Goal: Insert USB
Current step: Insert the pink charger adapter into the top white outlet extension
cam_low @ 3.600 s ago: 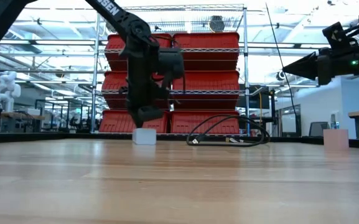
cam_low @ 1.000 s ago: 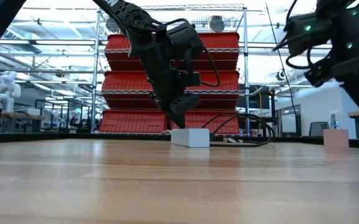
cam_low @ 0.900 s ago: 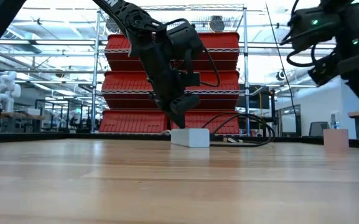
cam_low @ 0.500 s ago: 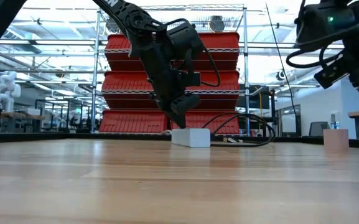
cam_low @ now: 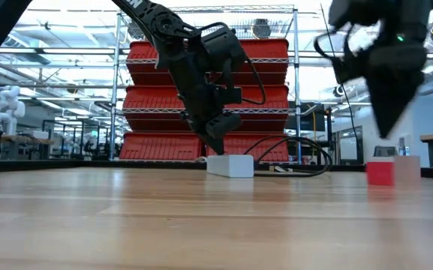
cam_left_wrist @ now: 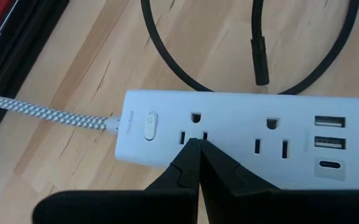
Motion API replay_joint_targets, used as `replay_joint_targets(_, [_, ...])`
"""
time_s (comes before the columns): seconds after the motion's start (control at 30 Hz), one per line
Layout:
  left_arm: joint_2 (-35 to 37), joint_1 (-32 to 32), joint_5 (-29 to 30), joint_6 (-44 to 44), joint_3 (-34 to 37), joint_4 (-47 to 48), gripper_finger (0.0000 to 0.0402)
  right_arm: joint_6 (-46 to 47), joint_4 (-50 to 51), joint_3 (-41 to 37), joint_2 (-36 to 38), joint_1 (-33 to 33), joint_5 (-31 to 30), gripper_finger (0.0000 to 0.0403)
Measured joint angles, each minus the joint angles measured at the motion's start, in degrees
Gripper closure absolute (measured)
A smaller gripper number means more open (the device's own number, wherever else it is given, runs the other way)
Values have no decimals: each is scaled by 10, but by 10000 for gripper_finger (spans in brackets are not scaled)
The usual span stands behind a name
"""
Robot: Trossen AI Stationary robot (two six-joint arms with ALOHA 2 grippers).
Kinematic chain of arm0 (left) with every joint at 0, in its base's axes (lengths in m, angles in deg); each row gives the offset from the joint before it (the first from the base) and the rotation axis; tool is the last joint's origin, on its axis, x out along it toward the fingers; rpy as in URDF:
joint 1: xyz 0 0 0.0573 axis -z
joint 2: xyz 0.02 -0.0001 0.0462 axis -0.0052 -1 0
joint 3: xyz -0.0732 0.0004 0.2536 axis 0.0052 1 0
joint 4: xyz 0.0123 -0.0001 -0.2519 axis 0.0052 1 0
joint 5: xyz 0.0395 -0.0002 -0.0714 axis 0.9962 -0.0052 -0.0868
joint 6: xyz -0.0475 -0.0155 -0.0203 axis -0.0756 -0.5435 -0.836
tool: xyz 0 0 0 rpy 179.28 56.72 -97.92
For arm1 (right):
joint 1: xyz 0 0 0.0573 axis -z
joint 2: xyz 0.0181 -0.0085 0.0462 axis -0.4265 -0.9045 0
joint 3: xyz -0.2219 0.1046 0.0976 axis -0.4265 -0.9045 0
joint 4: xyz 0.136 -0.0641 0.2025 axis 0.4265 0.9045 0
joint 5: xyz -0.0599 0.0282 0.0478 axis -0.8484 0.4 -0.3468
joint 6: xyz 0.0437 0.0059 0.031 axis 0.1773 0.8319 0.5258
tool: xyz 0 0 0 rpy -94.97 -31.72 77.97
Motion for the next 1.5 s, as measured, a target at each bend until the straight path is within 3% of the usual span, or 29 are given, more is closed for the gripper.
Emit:
replay_joint_targets(0.17, [0,0,0,-1,0,-2,391,-43,-6,30,0,-15,-42,403])
replay_joint_targets(0.33, [0,0,0,0,0,-31,391,19,-10,30,-3,-31,-41,389])
replay_joint_targets(0.53, [0,1,0,0,0,-37,391,91,-61,30,-32,-75,-46,309])
replay_joint_targets(0.8, [0,7,2,11,0,-39,391,252,-47,30,-101,-147,-139,175])
replay_joint_targets(1.0, [0,8,1,11,0,-41,391,317,-47,30,-181,-160,-169,135])
replay_joint_targets(1.13, [0,8,1,11,0,-41,391,346,-48,30,-229,-152,-206,137])
replay_joint_targets(1.27, [0,8,1,11,0,-41,391,358,-56,30,-245,-145,-253,173])
replay_joint_targets(1.5, [0,8,1,11,0,-41,391,303,-52,29,-216,-132,-265,343])
